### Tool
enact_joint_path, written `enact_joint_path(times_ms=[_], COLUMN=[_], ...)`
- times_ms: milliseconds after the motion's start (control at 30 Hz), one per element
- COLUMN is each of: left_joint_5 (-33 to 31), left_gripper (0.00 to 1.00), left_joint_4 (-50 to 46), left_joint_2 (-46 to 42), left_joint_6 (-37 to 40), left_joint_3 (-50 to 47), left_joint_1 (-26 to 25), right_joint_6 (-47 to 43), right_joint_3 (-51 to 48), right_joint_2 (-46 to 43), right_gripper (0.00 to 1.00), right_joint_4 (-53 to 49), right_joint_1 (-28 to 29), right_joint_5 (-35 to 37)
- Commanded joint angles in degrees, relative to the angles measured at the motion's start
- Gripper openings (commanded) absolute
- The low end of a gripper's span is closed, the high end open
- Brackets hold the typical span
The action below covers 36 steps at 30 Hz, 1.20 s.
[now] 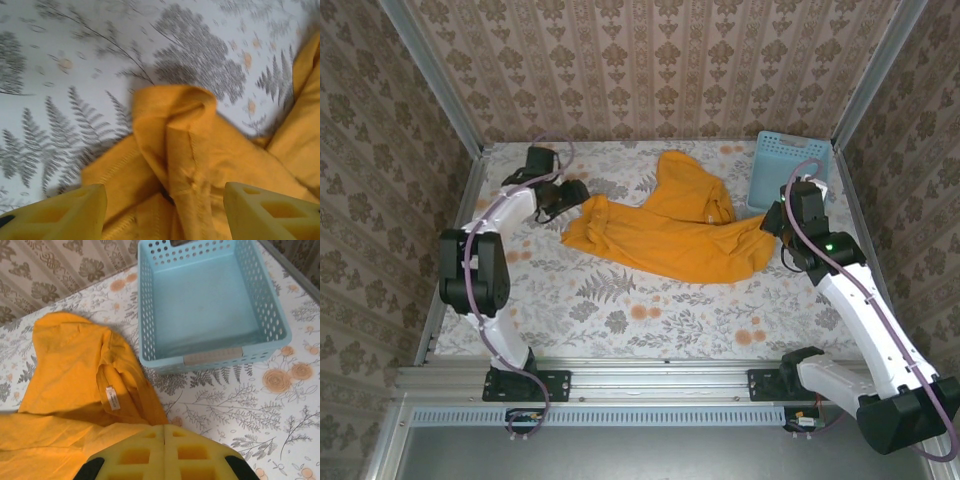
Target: Fold the inside-out t-shirt
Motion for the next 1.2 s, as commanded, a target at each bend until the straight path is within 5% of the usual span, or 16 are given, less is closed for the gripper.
enact_joint_path(times_ms=[0,233,533,833,1167], left_joint_5=[-7.2,-17.9,-24.7,-28.8,-25.4], left_gripper=[0.65,0.7,0.66,0.42,0.11], left_joint_4=[-7.1,-17.9,-25.4,-25.2,-18.5], left_joint_2=[1.8,12.6,24.3,24.7,16.6], left_joint_6=[5.5,9.7,11.6,10.0,9.0], left_joint_3=[4.9,17.4,27.3,25.3,16.5], left_joint_1=[-5.5,-12.9,-15.8,-12.9,-8.9], right_joint_6=[0.8,0.9,1.0,0.5,0.2], right_joint_3=[-1.2,-2.8,-4.0,-4.2,-4.3], right_joint_2=[-2.1,-4.1,-5.7,-6.7,-7.1], right_gripper=[0.0,0.0,0.0,0.0,0.0], right_joint_4=[1.7,0.8,0.7,-1.6,-1.8], right_joint_1=[-0.3,-0.6,-0.8,-2.9,-4.3], right_joint_5=[-2.0,-1.6,-1.3,0.9,0.1])
